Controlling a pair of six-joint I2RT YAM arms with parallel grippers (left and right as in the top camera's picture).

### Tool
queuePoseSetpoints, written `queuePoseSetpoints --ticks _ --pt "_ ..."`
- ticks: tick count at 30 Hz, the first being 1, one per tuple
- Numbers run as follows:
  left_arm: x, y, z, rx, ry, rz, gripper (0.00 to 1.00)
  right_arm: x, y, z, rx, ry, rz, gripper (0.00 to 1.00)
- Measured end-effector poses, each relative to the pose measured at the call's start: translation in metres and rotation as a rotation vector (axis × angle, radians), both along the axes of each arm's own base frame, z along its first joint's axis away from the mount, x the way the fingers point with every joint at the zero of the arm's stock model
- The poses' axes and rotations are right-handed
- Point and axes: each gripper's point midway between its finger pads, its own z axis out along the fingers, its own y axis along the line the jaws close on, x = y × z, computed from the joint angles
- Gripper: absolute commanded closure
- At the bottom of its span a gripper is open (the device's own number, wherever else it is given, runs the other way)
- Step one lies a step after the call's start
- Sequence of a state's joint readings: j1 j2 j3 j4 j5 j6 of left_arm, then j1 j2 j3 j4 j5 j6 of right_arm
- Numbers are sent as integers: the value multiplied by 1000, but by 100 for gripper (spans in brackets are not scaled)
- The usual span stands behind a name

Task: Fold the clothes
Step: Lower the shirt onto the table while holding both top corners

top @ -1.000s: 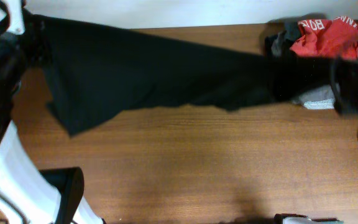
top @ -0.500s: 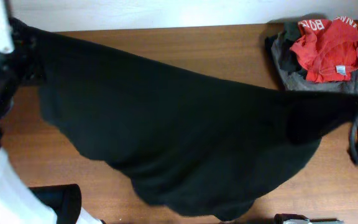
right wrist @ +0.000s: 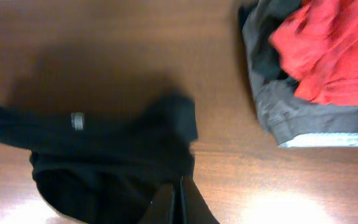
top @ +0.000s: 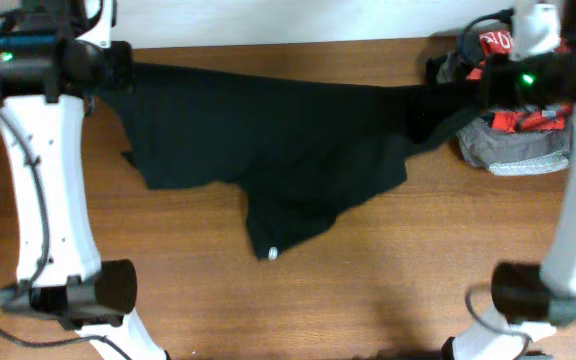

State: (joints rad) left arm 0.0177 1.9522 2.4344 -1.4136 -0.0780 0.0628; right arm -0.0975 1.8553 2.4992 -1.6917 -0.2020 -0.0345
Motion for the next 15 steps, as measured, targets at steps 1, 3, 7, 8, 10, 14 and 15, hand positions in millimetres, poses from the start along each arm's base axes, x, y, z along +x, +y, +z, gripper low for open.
queuePoseSetpoints --ticks 1,3,7,8,10,14,15 --pt "8 0 -11 -2 9 0 99 9 -1 -12 4 33 1 96" --pt "25 0 -33 -6 23 -1 99 30 -2 -41 11 94 3 96" --pt "56 -1 -79 -11 47 -4 99 74 -6 -98 18 173 7 96" --pt "63 -1 -93 -11 63 -4 99 84 -5 -113 20 191 10 96" --pt "73 0 -113 -11 80 -4 100 100 -3 -138 21 215 18 96" --pt "83 0 -142 -12 118 -3 100 114 6 -165 24 240 39 96" --pt "83 0 -145 -12 122 -3 100 114 9 -165 24 238 44 96"
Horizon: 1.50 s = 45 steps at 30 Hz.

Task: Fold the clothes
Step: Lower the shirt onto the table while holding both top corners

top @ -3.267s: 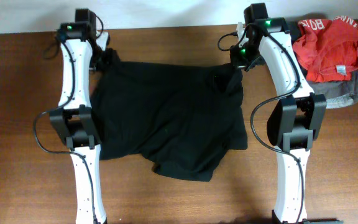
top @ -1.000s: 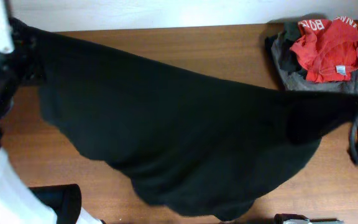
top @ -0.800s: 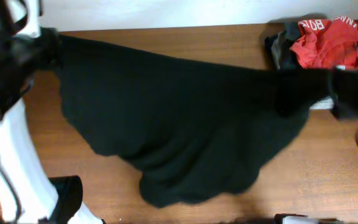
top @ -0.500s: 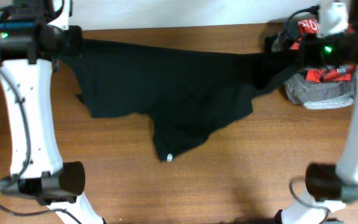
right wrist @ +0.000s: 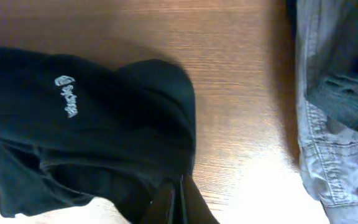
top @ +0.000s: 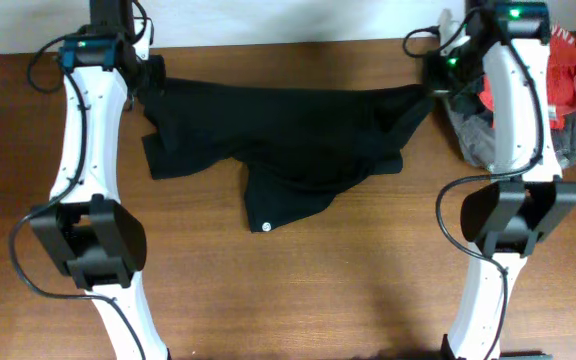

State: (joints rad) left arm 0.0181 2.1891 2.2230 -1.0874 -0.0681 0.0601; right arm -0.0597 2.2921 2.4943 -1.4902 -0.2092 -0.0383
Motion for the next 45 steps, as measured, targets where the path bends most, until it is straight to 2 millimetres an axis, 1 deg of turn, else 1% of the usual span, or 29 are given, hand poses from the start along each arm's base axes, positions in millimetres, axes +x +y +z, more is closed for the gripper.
queuePoseSetpoints --ticks 2,5,6,8,10,11,12,13,14,15,17,18,20,21,22,23,25,29,31,32,34,36,39,42,44,45 --pt "-1 0 1 0 5 0 100 -2 3 4 1 -6 5 96" --pt "-6 0 16 0 4 0 100 -11 3 20 2 -17 5 96" --pt "-8 0 25 0 -2 0 100 -16 3 30 1 -27 5 96" --pt "-17 0 47 0 -19 0 100 -27 4 57 -1 -66 5 96" --pt "-27 -1 77 1 -56 -1 100 -40 5 87 -4 -125 5 96" --pt "-34 -1 93 1 -79 0 100 -52 5 112 -8 -178 5 96" --pt "-42 -2 115 2 -116 -2 100 -63 6 132 -11 -222 5 96" --pt "-51 -3 131 2 -142 -4 100 -74 6 150 -12 -261 5 96" --pt "-60 -5 149 3 -175 -8 100 -90 7 173 -16 -312 5 96" --pt "-71 -7 170 3 -214 -13 100 -103 7 188 -21 -349 4 96" --pt "-96 -14 210 1 -300 -27 100 -143 9 228 -33 -447 0 96" --pt "-107 -16 226 1 -336 -31 100 -153 9 237 -35 -471 -1 96" --pt "-137 -17 258 0 -410 -35 100 -185 10 265 -45 -560 -4 96" --pt "-147 -17 267 0 -431 -35 100 -197 10 275 -51 -597 -7 96" --pt "-171 -16 287 1 -482 -35 100 -218 10 290 -59 -655 -11 96" --pt "-181 -16 295 1 -502 -35 100 -228 10 297 -62 -682 -13 96" --pt "-195 -16 304 1 -526 -34 99 -242 10 306 -64 -720 -16 96" --pt "-232 -15 321 0 -569 -35 99 -284 12 327 -67 -824 -26 96" --pt "-254 -15 327 -2 -585 -31 100 -306 13 337 -66 -878 -31 96" --pt "-264 -14 328 -4 -588 -29 100 -317 14 342 -66 -906 -35 96" --pt "-278 -14 328 -12 -583 -23 100 -334 15 347 -62 -945 -42 96" --pt "-284 -14 323 -17 -560 -18 100 -340 15 347 -59 -951 -45 96" --pt "-281 -14 313 -22 -517 -14 100 -330 14 331 -54 -882 -47 96" --pt "-265 -15 295 -26 -442 -13 100 -305 13 300 -48 -744 -49 96" --pt "-250 -16 277 -26 -376 -12 100 -283 12 271 -45 -624 -48 96" --pt "-239 -16 265 -26 -332 -12 100 -277 11 262 -43 -584 -48 96"
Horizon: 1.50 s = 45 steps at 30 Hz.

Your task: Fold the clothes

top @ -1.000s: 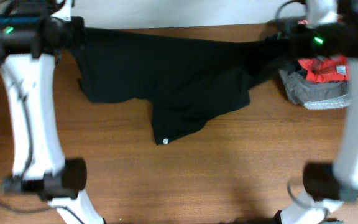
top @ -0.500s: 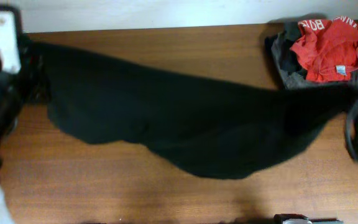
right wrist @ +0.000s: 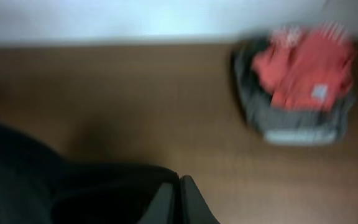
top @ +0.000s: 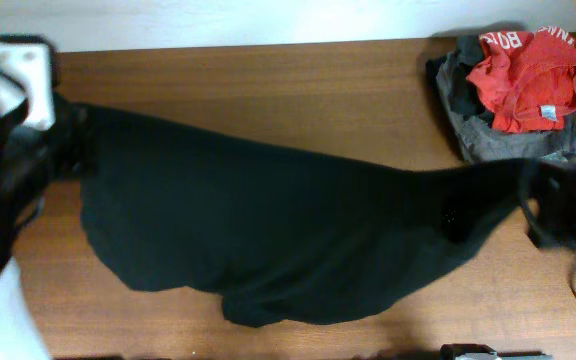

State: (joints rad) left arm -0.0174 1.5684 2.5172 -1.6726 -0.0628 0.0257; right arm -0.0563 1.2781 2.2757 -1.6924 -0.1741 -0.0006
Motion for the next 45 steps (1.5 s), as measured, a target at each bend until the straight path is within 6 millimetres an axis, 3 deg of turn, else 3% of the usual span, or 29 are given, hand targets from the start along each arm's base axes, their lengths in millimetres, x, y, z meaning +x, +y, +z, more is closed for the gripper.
queuePoseSetpoints --ticks 7,11,20,31,39,42,45 --pt "60 -2 -98 3 324 -2 99 59 -3 -92 14 344 7 96" --pt "90 -2 -148 4 433 -2 99 92 -5 -129 16 421 9 96" --pt "141 -3 -243 5 575 1 99 143 -8 -210 25 575 12 96" --pt "175 -14 -316 14 647 -19 100 178 -10 -257 28 638 13 96" --pt "176 -14 -382 18 781 -18 99 193 -12 -295 29 706 11 96" --pt "174 -14 -398 15 815 -19 91 195 -12 -301 26 712 8 96" --pt "174 -15 -401 10 817 -15 80 196 -12 -301 25 706 9 96"
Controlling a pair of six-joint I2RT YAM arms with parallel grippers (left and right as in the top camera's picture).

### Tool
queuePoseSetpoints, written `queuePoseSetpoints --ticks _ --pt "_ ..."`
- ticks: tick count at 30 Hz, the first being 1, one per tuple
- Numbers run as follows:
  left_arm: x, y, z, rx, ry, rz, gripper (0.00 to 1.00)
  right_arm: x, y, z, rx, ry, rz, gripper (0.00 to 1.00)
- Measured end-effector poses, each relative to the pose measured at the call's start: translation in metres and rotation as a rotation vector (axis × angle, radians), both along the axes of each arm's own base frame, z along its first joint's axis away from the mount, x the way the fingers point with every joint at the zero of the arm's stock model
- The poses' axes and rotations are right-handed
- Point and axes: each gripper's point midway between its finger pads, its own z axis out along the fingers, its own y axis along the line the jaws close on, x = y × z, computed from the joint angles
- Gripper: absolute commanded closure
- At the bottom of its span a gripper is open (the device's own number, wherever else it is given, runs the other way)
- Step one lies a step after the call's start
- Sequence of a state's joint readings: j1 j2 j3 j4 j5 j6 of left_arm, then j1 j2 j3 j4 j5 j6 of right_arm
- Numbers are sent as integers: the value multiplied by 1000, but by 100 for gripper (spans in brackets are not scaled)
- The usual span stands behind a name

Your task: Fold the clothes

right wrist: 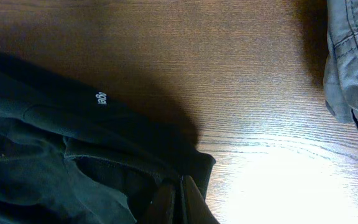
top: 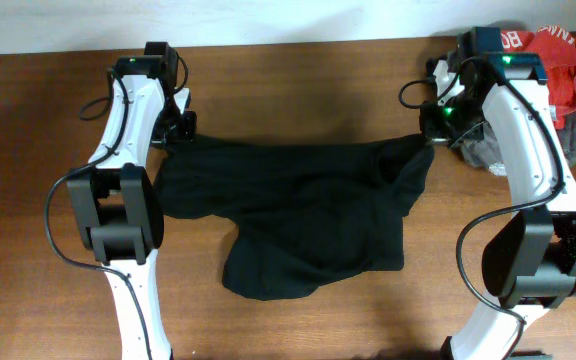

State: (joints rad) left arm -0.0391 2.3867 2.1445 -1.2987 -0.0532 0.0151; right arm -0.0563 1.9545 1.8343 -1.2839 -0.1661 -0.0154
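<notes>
A black garment lies spread across the middle of the wooden table, its top edge stretched between both arms. My left gripper is at its upper left corner, shut on the cloth. At the upper right corner my right gripper is shut on the fabric too. In the right wrist view the closed fingers pinch the dark cloth, which bears a small white logo.
A pile of other clothes sits at the back right corner: a red garment on top of grey trousers, the grey cloth also at the right edge of the wrist view. Bare wood lies behind the garment.
The garment was held high, close to the overhead camera and stretched wide. Now it lies lower, flat on the table, and both grippers are at its top corners near mid-table.
Both grippers held the black garment stretched at the back of the table, with a bunched flap hanging forward. Then it was lifted high and spread wide. Now it lies flat, further forward than before, both grippers still shut on it.
</notes>
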Motion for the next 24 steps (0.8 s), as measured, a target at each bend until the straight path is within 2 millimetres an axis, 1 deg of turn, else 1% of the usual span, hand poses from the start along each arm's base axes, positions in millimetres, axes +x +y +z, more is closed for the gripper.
queuePoseSetpoints --ticks 2,4,8,15,18,21,24 --pt "1 0 0 -1 -2 3 74 0 0 0 0 0 0 96" --pt "0 0 0 -1 0 5 71 0 0 0 0 0 0 96" --pt "-5 0 0 0 21 4 70 0 0 0 0 0 0 96" --pt "-8 0 0 0 32 3 68 0 -1 0 -3 1 -1 96" --pt "-13 -4 0 -26 54 -27 62 0 -1 0 -3 1 -1 96" --pt "-14 -9 0 -51 59 -76 56 0 -1 0 -3 1 -1 96" --pt "-14 -11 0 -65 58 -113 54 0 -1 0 -3 1 0 96"
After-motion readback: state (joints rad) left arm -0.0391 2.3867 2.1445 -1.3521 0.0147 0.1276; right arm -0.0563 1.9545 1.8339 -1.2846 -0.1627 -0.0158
